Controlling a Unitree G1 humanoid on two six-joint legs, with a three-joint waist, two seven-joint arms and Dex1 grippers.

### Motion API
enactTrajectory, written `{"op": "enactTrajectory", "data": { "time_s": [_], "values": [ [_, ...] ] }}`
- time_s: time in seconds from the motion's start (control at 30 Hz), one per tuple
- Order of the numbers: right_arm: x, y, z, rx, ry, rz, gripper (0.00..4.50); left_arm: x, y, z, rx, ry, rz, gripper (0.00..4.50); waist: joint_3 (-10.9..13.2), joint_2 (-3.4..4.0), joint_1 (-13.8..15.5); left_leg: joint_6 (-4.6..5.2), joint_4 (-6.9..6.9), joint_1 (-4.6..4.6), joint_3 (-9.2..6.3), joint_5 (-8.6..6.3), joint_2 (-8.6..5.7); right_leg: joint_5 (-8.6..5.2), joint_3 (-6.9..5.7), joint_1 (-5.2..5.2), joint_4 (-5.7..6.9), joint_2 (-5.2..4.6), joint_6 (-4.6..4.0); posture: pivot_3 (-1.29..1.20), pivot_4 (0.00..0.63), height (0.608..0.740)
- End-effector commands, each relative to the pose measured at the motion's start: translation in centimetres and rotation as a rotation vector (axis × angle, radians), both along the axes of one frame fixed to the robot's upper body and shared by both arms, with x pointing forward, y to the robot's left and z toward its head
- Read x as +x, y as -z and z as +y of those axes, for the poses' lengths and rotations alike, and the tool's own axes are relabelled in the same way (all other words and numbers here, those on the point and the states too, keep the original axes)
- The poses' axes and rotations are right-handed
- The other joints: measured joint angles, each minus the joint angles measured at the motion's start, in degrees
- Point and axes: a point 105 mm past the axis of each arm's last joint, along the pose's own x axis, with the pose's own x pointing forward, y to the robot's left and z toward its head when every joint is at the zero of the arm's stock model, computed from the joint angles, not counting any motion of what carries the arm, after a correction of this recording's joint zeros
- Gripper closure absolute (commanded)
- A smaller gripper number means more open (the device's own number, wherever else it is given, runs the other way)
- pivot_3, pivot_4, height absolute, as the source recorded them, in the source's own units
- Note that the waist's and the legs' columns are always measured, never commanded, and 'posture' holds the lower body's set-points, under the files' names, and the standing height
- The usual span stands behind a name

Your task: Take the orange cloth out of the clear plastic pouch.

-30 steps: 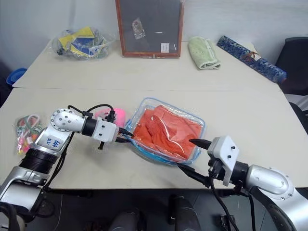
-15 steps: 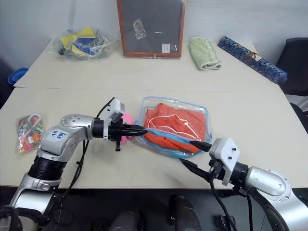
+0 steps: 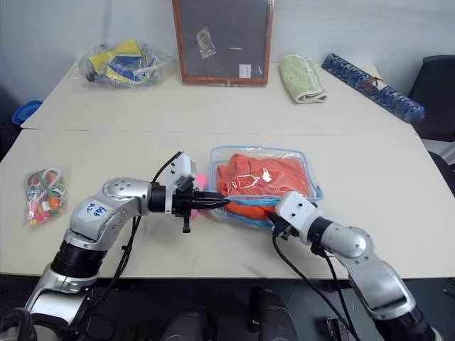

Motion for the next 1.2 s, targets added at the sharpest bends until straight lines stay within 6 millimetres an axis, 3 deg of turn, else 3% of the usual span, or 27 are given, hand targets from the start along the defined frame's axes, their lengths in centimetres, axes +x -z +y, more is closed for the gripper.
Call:
{"op": "enactTrajectory", "data": {
  "time_s": [0.03,0.37,0.87,1.2],
  "values": [
    [0.3,-0.3,0.2,-0.079,-0.028,-0.061,1.54,-0.3,-0.7,-0.4,-0.009,0.030,-0.046,4.50,0.00,0.00,-0.06,0.00,0.00,-0.01,0.00,0.00,0.00,0.00,0.00,0.00,0.00,0.00,0.00,0.00,0.150,0.740],
    [-1.1,-1.8,1.3,-0.004,-0.128,-0.077,1.54,-0.5,-0.6,-0.5,-0.003,0.042,-0.058,4.50,0.00,0.00,-0.04,0.00,0.01,-0.01,-0.02,0.00,0.01,0.00,0.00,0.01,0.00,0.00,0.00,0.00,0.150,0.740],
    [-0.6,0.2,3.2,-0.081,-0.225,-0.081,1.54,-0.8,-0.9,-0.8,-0.008,0.056,-0.070,4.50,0.00,0.00,-0.09,0.01,0.01,-0.01,-0.03,-0.01,0.01,0.00,-0.02,0.01,-0.01,0.00,0.00,0.00,0.150,0.740],
    [1.2,1.4,2.1,-0.159,-0.152,-0.089,1.54,-0.9,-1.1,-1.0,-0.018,0.062,-0.070,4.50,0.00,0.00,-0.17,0.01,0.05,-0.01,-0.04,-0.01,0.02,0.00,-0.02,0.03,0.01,-0.02,0.00,0.00,0.150,0.740]
  ]
}}
